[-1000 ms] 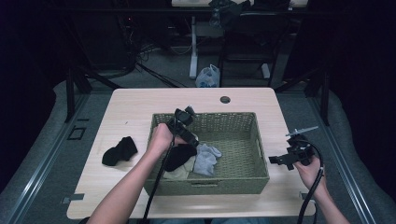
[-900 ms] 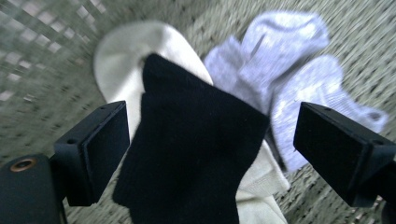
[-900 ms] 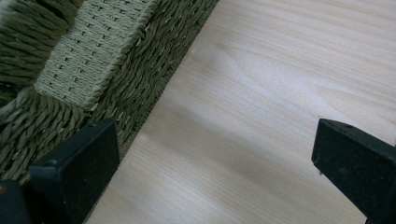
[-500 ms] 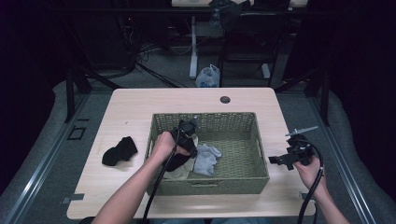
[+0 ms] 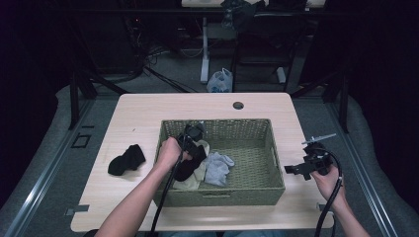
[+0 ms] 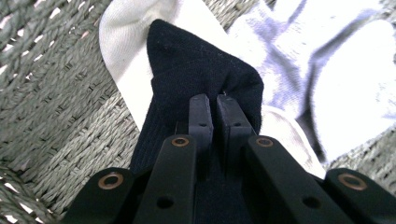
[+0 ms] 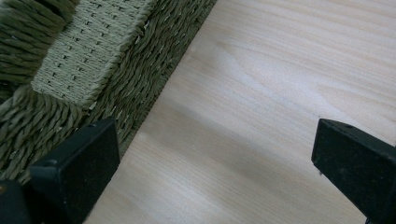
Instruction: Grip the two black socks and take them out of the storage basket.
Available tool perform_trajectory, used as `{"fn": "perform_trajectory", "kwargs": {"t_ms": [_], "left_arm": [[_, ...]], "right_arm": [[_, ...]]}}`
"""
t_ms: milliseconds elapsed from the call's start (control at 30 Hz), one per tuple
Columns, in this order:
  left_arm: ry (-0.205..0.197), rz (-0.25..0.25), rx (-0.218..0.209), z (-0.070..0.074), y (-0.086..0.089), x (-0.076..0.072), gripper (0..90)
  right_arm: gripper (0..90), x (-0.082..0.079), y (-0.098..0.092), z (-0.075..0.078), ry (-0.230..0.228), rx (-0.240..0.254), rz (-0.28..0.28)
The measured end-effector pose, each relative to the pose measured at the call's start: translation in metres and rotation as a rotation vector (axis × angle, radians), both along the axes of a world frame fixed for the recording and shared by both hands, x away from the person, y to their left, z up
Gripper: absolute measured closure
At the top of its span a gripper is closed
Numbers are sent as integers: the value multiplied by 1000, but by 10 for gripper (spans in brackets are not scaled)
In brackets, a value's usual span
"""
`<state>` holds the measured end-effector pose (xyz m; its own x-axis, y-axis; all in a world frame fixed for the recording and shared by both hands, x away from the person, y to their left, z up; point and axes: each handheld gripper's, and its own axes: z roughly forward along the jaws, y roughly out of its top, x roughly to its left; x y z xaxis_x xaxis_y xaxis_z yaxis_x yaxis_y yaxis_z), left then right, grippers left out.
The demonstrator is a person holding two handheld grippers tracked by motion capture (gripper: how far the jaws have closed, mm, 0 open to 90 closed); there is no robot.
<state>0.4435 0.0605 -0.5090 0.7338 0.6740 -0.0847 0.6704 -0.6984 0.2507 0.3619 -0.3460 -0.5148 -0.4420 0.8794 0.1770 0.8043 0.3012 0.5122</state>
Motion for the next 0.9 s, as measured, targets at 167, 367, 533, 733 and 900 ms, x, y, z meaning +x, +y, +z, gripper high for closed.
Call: {"fn": "perform_trajectory", "kwargs": {"t_ms": [167, 367, 533, 733, 900], "left_arm": [[-47, -4, -28, 17, 7, -6, 863], [-115, -34, -56, 47, 16, -18, 864], [-140, -42, -89, 69, 25, -23, 863], [-158, -37, -116, 88, 34, -23, 864], [-174, -40, -129, 103, 37, -24, 864]], "right_arm": [[3, -1, 0, 0, -4, -1, 0], [3, 0, 1, 0, 2, -2, 7], [4, 0, 1, -1, 7, -3, 7], [3, 0, 1, -1, 6, -3, 7], [3, 0, 1, 0, 10, -3, 4]]}}
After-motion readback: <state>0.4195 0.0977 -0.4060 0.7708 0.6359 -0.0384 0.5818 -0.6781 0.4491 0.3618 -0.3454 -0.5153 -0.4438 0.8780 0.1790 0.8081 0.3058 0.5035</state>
